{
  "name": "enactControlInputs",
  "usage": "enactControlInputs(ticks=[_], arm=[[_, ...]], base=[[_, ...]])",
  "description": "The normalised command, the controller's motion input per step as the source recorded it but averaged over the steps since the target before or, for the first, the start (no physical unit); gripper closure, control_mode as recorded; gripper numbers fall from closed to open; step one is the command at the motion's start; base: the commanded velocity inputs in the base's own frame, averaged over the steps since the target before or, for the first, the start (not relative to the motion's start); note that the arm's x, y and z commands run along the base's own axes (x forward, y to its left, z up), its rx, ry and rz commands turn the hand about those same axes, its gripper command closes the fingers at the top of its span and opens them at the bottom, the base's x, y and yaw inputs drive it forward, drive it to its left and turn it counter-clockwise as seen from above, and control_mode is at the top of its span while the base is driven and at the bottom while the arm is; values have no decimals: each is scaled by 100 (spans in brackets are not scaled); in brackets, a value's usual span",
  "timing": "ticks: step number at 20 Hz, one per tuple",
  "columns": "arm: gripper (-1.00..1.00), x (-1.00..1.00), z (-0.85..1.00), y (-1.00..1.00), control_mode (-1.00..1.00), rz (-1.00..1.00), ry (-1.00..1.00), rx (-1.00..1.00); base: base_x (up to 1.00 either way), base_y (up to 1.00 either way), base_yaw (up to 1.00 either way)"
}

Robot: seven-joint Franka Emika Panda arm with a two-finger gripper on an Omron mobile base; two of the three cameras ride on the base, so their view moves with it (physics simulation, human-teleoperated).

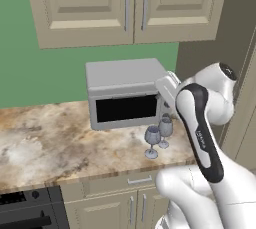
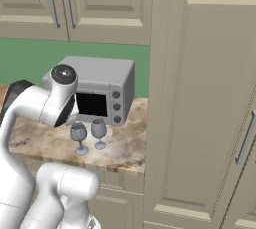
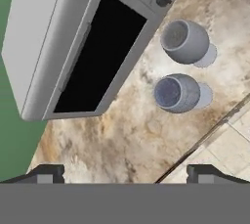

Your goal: Retrieve the wine glasses from the counter and place one next to each plate.

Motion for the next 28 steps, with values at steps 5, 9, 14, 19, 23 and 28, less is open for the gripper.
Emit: enactControlInputs(ticks=[5, 9, 14, 19, 23, 28], arm=[[-100, 0, -16, 0, -100, -16, 1, 37], [-100, 0, -15, -13, -100, -10, 10, 39], [-100, 5, -8, -25, -100, -3, 31, 24], [-100, 3, -6, -33, -100, -2, 39, 18], [-100, 6, -5, -42, -100, 0, 37, 21], [-100, 0, -16, -32, -100, -9, 9, 16]], base=[[0, 0, 0], [0, 0, 0], [0, 0, 0], [0, 0, 0], [0, 0, 0], [0, 0, 0]])
